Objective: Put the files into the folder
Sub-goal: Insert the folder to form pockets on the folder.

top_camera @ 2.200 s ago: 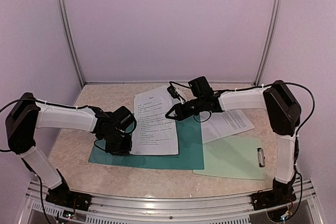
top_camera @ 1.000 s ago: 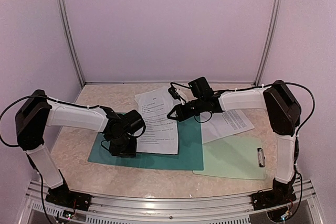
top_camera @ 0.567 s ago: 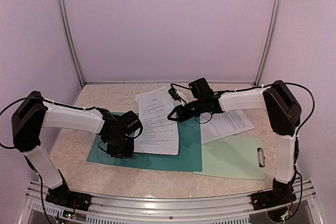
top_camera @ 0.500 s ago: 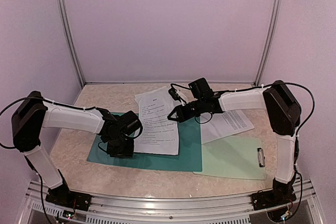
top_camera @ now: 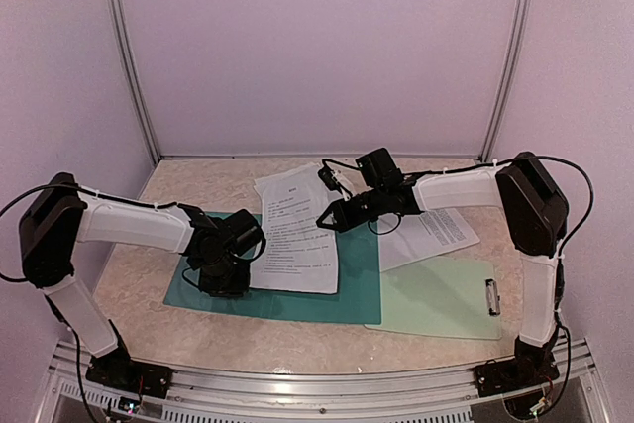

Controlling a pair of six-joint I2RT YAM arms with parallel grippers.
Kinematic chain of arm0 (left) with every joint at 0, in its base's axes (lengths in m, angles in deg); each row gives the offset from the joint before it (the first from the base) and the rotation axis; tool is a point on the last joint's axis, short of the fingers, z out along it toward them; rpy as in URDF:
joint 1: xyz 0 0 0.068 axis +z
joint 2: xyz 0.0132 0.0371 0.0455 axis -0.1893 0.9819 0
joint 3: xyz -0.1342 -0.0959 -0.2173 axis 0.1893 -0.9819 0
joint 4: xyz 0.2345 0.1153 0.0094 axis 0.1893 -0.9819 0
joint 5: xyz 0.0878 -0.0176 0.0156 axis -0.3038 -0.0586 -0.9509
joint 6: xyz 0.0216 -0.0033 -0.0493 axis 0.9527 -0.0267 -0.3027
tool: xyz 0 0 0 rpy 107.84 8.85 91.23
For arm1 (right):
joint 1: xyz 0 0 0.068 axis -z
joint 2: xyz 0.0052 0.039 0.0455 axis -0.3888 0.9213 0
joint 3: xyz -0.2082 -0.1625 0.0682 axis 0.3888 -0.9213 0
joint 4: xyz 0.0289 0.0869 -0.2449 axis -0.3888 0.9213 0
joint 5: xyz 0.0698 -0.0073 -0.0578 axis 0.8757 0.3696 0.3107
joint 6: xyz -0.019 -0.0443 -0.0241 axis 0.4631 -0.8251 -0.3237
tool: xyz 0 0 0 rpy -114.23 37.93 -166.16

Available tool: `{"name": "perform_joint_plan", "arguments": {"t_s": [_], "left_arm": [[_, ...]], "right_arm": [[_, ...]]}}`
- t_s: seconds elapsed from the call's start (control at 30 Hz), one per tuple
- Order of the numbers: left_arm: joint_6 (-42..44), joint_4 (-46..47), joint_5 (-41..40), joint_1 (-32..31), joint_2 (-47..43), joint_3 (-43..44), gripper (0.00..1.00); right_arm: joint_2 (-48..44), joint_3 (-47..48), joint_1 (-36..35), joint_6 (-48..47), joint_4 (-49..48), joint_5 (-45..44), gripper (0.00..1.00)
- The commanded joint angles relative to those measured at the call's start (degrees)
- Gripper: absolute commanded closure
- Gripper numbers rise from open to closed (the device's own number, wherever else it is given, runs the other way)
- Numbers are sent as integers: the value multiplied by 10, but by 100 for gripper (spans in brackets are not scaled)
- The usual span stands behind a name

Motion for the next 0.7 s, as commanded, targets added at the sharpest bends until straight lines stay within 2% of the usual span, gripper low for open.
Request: {"name": "perform_joint_plan", "arguments": {"t_s": [0.0,0.4,0.67], "left_arm": [[-4,-12,10,3,6,-24,78],[-5,2,10,0,-17,-23,97],[-7,2,8,-2,-12,-11,99]], "right_arm": [[-19,-9,2,-3,12,0,100],[-13,-3,-7,-11,21,-3,100],[-2,4,-19,-17,25,3,100]]}}
